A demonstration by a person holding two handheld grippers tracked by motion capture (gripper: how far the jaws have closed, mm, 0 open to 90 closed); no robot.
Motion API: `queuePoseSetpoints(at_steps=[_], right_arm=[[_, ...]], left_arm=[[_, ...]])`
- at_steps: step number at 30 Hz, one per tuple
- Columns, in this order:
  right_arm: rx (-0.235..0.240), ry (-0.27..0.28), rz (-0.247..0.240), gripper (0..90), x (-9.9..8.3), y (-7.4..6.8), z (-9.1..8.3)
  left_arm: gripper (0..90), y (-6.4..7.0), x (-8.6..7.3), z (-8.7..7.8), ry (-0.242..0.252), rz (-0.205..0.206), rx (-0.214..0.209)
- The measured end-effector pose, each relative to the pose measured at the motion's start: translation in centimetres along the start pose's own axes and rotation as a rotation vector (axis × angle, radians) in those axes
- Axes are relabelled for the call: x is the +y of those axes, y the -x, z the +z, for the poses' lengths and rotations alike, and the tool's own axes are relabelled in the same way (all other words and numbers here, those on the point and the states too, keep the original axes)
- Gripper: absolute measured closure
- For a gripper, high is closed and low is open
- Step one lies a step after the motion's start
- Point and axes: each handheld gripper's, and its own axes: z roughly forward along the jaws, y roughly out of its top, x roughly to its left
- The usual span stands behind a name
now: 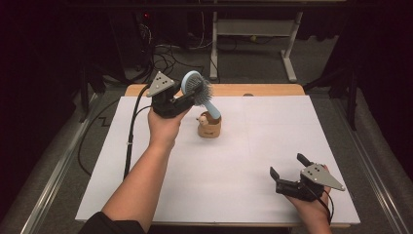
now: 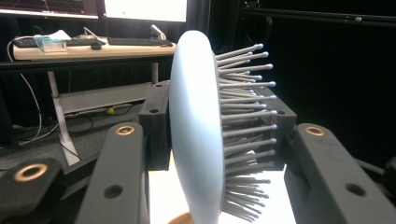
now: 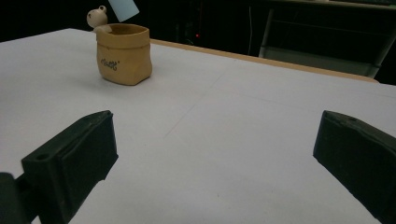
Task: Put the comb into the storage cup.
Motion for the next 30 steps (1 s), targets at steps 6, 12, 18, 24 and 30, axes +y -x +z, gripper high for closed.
queuePoseSetpoints(at_steps=[6,12,18,24,30], right_arm=[[-0.002,-0.002,0.005,0.3,0.0,0.0,0.0],[0.000,-0.001,0.006,0.3,0.0,0.1,0.0],[-0.002,-0.001,0.005,0.3,0.0,0.1,0.0],[-0.001,-0.003,0.008,0.3,-0.1,0.1,0.0],[-0.002,0.003,0.011,0.3,-0.1,0.1,0.0]], left_arm=[[56.2,-0.1,0.0,0.2,-0.001,-0.008,0.007],[56.2,-0.6,-0.2,0.4,-0.019,-0.005,0.021],[56.2,-0.7,-0.5,0.8,-0.037,-0.007,0.024],[56.1,-0.9,-0.8,1.3,-0.051,-0.006,0.029],[56.1,-0.9,-1.2,1.8,-0.065,-0.017,0.027]])
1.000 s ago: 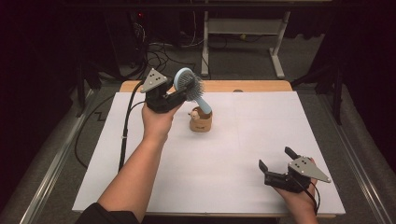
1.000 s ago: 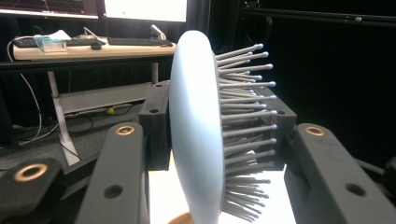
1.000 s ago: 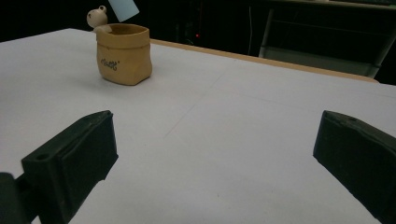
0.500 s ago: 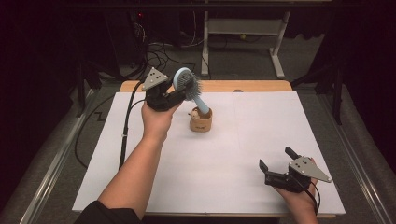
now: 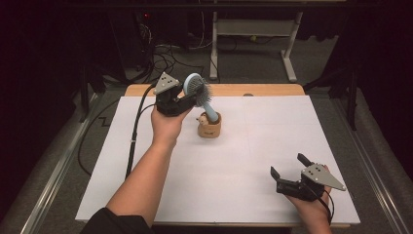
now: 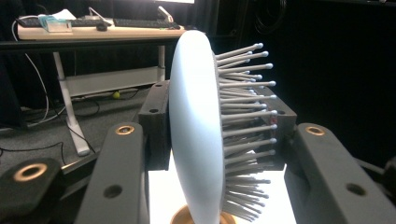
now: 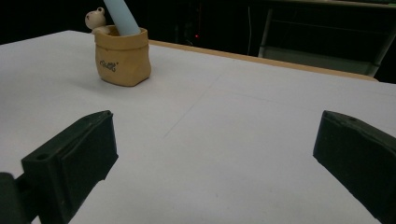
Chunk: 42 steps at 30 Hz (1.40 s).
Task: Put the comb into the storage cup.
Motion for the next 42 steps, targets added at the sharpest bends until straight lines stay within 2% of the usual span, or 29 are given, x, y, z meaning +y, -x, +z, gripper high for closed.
queuePoseSetpoints(at_steps=[18,22,42], right_arm=[[-0.002,-0.002,0.004,0.3,0.0,0.1,0.0],[-0.002,-0.003,0.005,0.2,0.0,0.0,0.0],[-0.002,-0.001,0.004,0.2,0.0,0.1,-0.1]], left_arm=[[56.1,0.0,-0.5,0.7,-0.014,-0.002,-0.002],[56.2,0.0,-0.5,0.6,-0.024,0.014,0.009],[56.1,-0.4,-2.1,2.1,-0.071,-0.009,0.003]])
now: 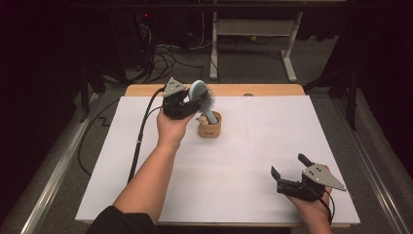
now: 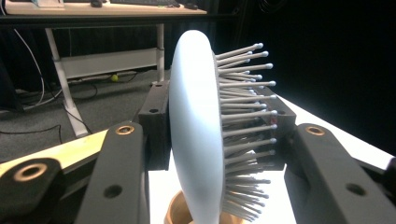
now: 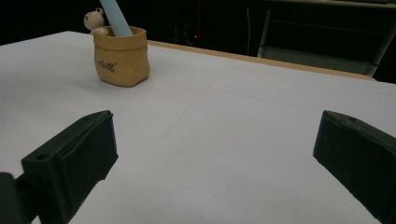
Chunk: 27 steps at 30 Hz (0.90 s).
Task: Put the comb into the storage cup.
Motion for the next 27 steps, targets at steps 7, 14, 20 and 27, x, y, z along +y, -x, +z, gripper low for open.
queuePoseSetpoints(at_steps=[7,14,20,27], right_arm=[[-0.002,0.003,0.000,0.2,0.04,-0.02,-0.08],[-0.002,-0.001,0.004,0.3,-0.08,0.04,0.00],[-0.003,-0.003,0.005,0.3,-0.12,0.05,-0.03],[-0.003,-0.002,0.003,0.3,-0.11,-0.01,0.00]], left_arm=[[56.0,-0.10,-0.40,0.46,-0.007,-0.006,-0.005],[55.6,-0.26,-0.75,0.77,-0.008,-0.019,-0.001],[55.5,-0.53,-0.96,0.82,-0.002,-0.030,-0.005],[54.6,-0.48,-0.96,0.82,-0.005,-0.020,-0.008]])
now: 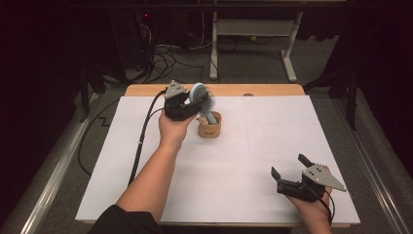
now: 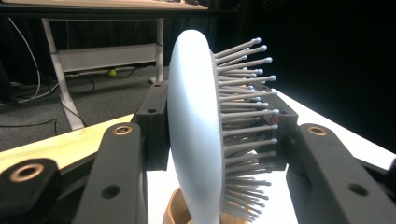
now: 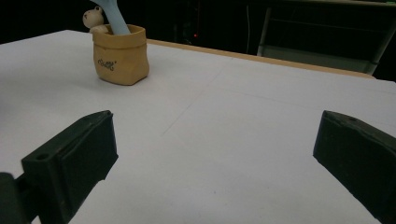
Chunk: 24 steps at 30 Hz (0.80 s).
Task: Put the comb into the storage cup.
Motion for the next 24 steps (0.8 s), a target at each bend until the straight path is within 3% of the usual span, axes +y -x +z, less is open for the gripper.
queuePoseSetpoints(at_steps=[24], right_arm=[[0.003,-0.006,0.006,0.3,-0.1,0.0,0.0]], left_arm=[[41.4,-1.8,0.0,-0.1,-0.042,-0.031,0.035]])
